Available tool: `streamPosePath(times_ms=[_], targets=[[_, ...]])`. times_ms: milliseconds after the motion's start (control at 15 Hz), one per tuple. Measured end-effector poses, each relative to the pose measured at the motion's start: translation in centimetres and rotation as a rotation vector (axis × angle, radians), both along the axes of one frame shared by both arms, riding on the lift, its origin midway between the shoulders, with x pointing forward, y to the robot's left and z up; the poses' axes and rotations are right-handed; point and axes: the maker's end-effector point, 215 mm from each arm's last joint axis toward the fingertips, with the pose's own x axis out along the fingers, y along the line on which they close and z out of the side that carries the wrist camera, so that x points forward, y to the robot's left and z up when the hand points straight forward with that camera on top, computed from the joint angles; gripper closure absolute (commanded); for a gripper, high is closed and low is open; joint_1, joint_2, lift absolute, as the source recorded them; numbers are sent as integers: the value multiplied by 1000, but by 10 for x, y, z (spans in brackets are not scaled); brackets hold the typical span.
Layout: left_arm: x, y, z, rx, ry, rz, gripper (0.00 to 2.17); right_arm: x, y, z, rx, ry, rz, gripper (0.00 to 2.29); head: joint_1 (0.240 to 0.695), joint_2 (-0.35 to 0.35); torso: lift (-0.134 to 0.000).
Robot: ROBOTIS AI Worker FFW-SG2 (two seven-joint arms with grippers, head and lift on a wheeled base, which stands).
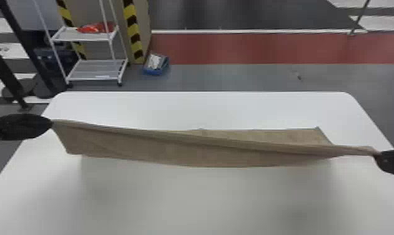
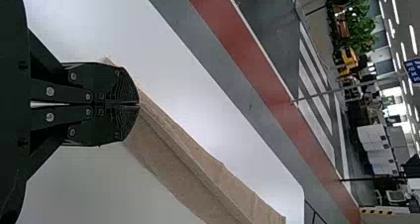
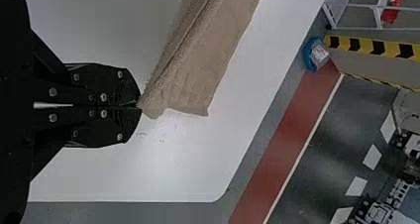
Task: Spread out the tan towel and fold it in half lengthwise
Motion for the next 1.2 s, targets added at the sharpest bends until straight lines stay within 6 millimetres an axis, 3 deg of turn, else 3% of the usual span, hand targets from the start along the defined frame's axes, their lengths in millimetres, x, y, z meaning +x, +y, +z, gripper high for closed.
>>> streamPosePath(times_ms=[333, 400, 467, 600, 667, 1200], targets=[[-5, -4, -8, -7, 26, -19, 1700, -19, 16, -63, -159, 191, 105, 1956, 695, 39, -125], [-8, -7, -12, -7, 36, -28, 1700, -24, 18, -71, -183, 218, 118, 1757, 695, 39, -125], [-11, -10, -17, -7, 51, -40, 1700, -29, 22, -78, -197, 243, 131, 1328, 695, 40, -125], [-16, -13, -26, -6, 73, -53, 1700, -35, 28, -87, -215, 272, 147, 694, 695, 43, -125], [-18, -14, -30, -7, 81, -56, 1700, -37, 31, -91, -229, 287, 155, 549, 695, 46, -125], [-23, -12, -42, -6, 104, -58, 1700, -48, 49, -102, -347, 356, 199, 448, 695, 75, -125]])
